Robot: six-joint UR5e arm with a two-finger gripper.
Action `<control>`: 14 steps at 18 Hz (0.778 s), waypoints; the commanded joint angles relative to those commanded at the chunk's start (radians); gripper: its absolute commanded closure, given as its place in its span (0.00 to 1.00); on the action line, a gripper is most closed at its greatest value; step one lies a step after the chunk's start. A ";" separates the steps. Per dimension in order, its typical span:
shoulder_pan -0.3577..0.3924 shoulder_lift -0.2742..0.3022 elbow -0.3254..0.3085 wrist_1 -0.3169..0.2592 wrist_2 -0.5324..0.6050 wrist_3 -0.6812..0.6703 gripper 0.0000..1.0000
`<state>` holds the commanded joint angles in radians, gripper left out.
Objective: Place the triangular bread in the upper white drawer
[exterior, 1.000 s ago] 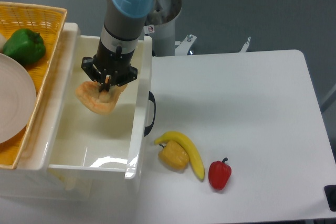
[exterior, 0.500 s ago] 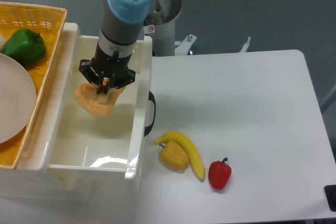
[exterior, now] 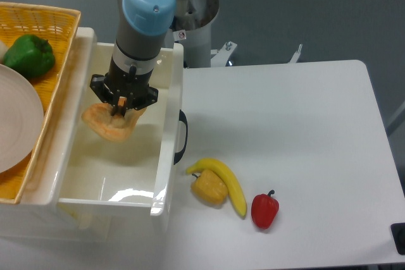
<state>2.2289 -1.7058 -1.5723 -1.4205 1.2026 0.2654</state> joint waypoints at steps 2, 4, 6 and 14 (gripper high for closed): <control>0.000 0.002 0.000 0.000 0.000 0.005 0.54; 0.000 0.005 0.000 0.000 0.000 0.005 0.48; 0.000 0.008 0.000 0.002 0.002 0.006 0.45; 0.003 0.020 0.008 0.002 0.003 0.008 0.42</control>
<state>2.2319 -1.6859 -1.5647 -1.4189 1.2057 0.2730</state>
